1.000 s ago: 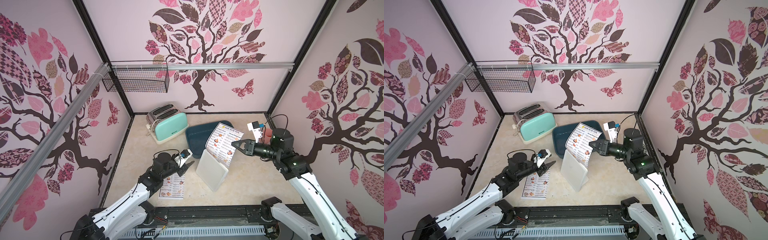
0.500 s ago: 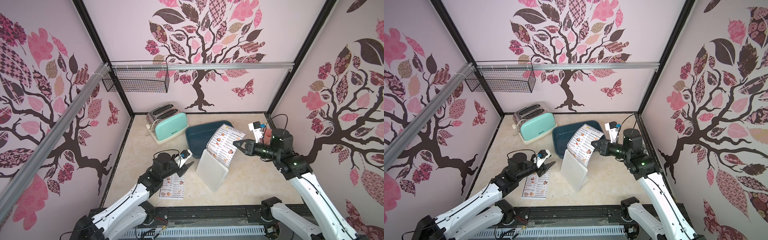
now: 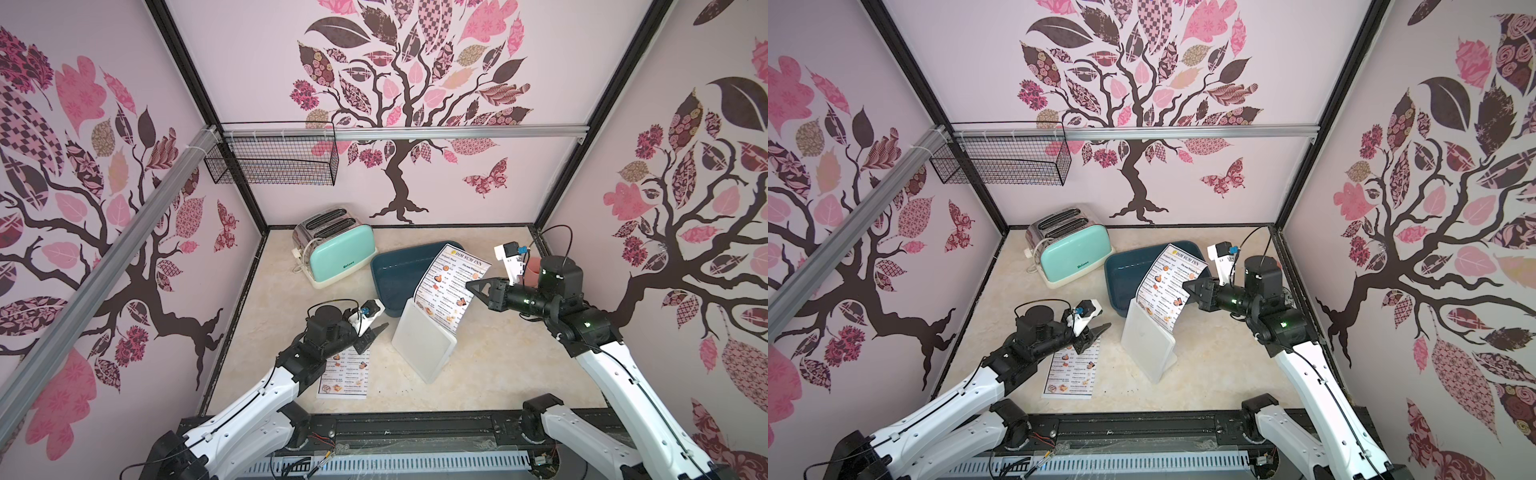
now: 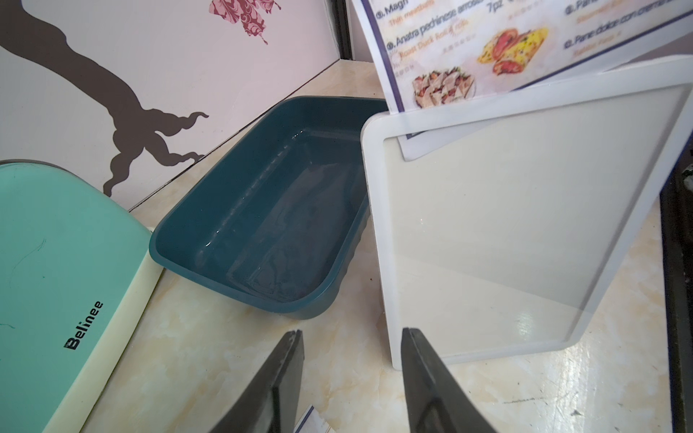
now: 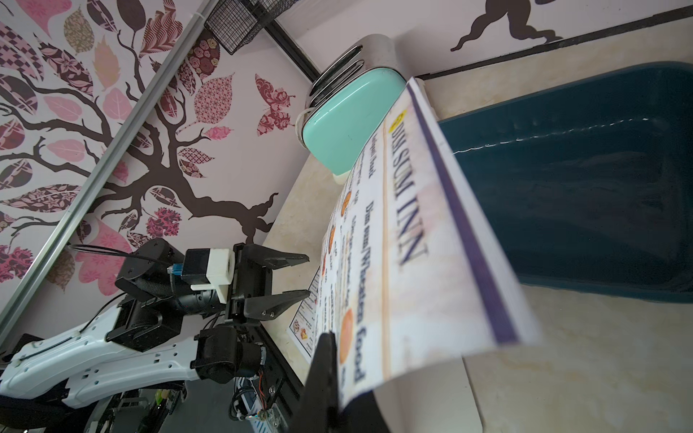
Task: Replace the menus in the menu holders
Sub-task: Insert the menu into the menu holder.
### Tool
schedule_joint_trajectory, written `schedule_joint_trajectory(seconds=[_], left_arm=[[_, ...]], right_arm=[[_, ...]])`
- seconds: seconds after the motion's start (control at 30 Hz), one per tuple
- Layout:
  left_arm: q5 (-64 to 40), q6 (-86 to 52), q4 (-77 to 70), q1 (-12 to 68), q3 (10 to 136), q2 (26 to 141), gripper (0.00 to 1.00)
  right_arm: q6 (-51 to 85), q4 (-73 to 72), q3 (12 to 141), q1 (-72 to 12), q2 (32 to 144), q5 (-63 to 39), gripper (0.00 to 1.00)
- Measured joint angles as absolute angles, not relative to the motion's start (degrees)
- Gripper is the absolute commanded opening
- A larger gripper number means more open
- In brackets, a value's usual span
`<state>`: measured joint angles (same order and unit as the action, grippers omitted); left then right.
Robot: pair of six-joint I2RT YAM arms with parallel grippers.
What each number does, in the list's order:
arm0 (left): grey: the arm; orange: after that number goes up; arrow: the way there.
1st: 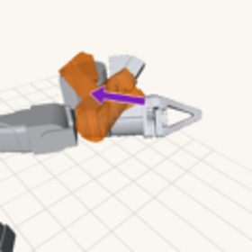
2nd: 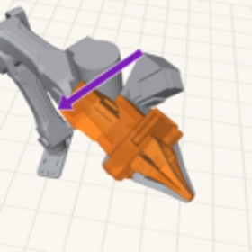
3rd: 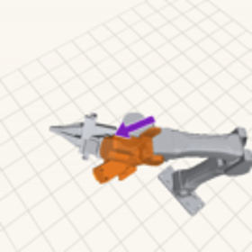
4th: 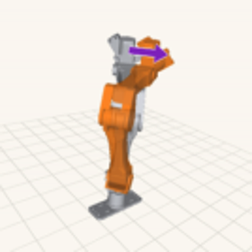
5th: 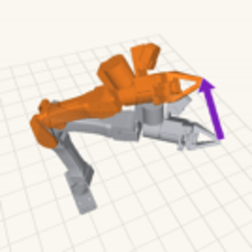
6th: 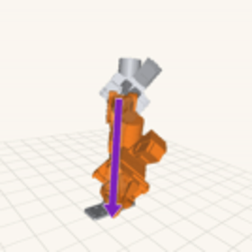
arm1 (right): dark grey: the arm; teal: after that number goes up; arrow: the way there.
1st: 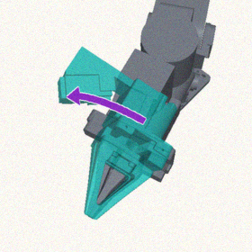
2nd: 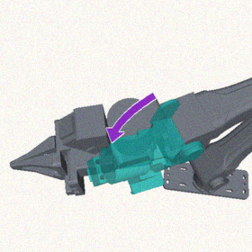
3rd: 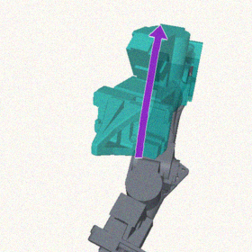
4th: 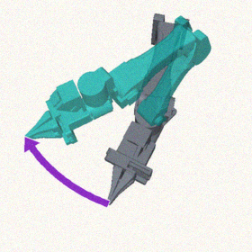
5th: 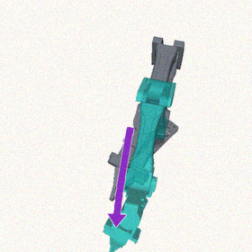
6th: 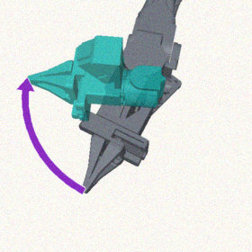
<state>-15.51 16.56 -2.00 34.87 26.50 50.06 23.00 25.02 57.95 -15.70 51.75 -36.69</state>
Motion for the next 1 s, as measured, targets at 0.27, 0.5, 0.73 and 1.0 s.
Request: schedule_joint_trajectory(seconds=[0.27, 0.5, 0.73, 1.0], left_arm=[[-15.22, 16.56, -1.63, 34.87, 26.5, 49.98, 0.48], [-14.9, 16.56, -1.5, 34.87, 26.5, 49.6, 0.48], [-14.35, 16.56, -1.34, 34.87, 26.5, 48.84, 0.48], [-14.22, 16.56, -1.19, 34.87, 26.5, 48.84, 0.48]], right_arm=[[21.23, 23.99, 58.76, -15.79, 53.65, -37.32, 0.0], [20.6, 23.35, 61.08, -16.29, 56.38, -37.74, 0.0], [20.51, 23.86, 61.45, -17.08, 56.93, -37.74, 0.0], [18.5, 25.1, 61.45, -17.61, 56.34, -36.42, 0.0]])
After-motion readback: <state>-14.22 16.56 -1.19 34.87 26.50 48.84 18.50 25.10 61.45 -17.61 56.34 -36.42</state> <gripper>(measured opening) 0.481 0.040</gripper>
